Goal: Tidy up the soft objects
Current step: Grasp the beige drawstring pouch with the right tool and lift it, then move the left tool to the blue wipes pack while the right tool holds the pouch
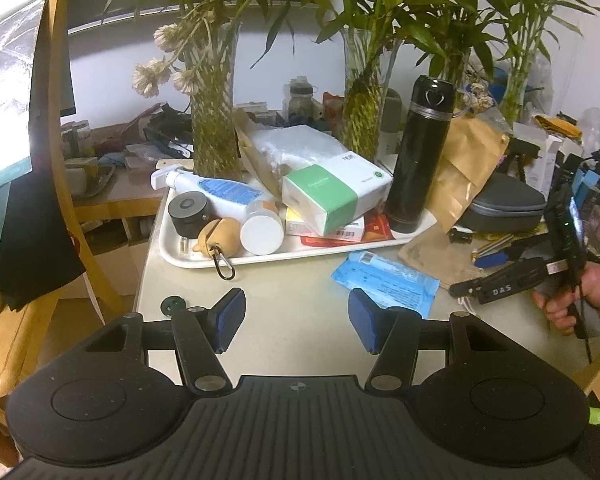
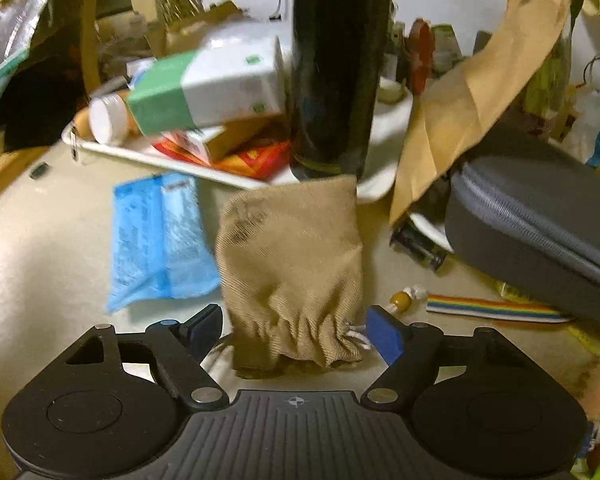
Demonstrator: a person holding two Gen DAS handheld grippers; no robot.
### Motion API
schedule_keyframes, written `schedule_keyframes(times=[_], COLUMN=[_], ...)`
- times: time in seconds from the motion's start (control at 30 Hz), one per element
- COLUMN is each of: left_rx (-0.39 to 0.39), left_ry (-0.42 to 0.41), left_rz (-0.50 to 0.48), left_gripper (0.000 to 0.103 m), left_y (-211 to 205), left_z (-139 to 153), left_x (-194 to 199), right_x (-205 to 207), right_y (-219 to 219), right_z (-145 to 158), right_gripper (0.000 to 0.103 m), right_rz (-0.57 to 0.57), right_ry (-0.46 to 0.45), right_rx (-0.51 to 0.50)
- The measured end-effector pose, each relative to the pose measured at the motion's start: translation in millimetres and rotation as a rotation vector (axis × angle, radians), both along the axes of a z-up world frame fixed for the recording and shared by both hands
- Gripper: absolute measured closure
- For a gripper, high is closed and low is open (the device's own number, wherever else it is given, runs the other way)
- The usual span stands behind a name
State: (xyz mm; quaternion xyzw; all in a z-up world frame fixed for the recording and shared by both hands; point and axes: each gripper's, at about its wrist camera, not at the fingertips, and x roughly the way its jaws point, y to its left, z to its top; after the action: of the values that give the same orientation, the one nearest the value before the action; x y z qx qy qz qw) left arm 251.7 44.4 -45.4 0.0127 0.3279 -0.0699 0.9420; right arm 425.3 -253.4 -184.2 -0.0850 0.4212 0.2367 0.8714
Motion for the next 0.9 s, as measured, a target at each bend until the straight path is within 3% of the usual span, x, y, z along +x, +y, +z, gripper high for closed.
schedule_keyframes(times=[0.07, 0.1, 0.17, 0.2, 0.23, 0.43, 0.67, 0.9], left_rx=[0.007, 0.009, 0.009, 0.005, 0.002, -0.007, -0.005, -0.008], left_ry=[-0.01, -0.012, -0.006, -0.002, 0.001, -0.013, -0.003, 0.01], left_rz=[0.003, 0.008, 0.018, 0.02, 0.022, 0.027, 0.021, 0.011], left_gripper=[0.047, 0.047, 0.047, 0.047, 0.047, 0.047, 0.047, 0.047], left_y=[0.2, 0.7, 1.4, 1.9, 2.1, 4.8, 4.3, 0.0], left_z=[0.5, 0.3, -0.6, -1.3, -2.0, -2.5, -4.1, -5.5], left_x=[-0.5, -0.3, 0.9, 1.5, 2.0, 3.3, 4.9, 4.4], right_x=[0.8, 1.6, 1.5, 1.8, 1.8, -7.9, -45.5, -88.6], right_y=[0.6, 0.5, 1.0, 1.2, 0.9, -11.9, -19.2, -19.4], right_z=[-3.7, -3.9, -0.9, 0.9, 2.8, 10.4, 63.4, 106.0], right_gripper=[0.023, 0.028, 0.05, 0.073, 0.076, 0.081, 0.081, 0.081], right_rz=[0.0, -0.005, -0.009, -0.01, -0.015, -0.051, -0.042, -0.026], right_ry=[-0.012, -0.007, 0.0, 0.004, 0.014, 0.093, 0.036, -0.063], right_rx=[-0.003, 0.003, 0.008, 0.009, 0.011, 0.078, 0.129, 0.102])
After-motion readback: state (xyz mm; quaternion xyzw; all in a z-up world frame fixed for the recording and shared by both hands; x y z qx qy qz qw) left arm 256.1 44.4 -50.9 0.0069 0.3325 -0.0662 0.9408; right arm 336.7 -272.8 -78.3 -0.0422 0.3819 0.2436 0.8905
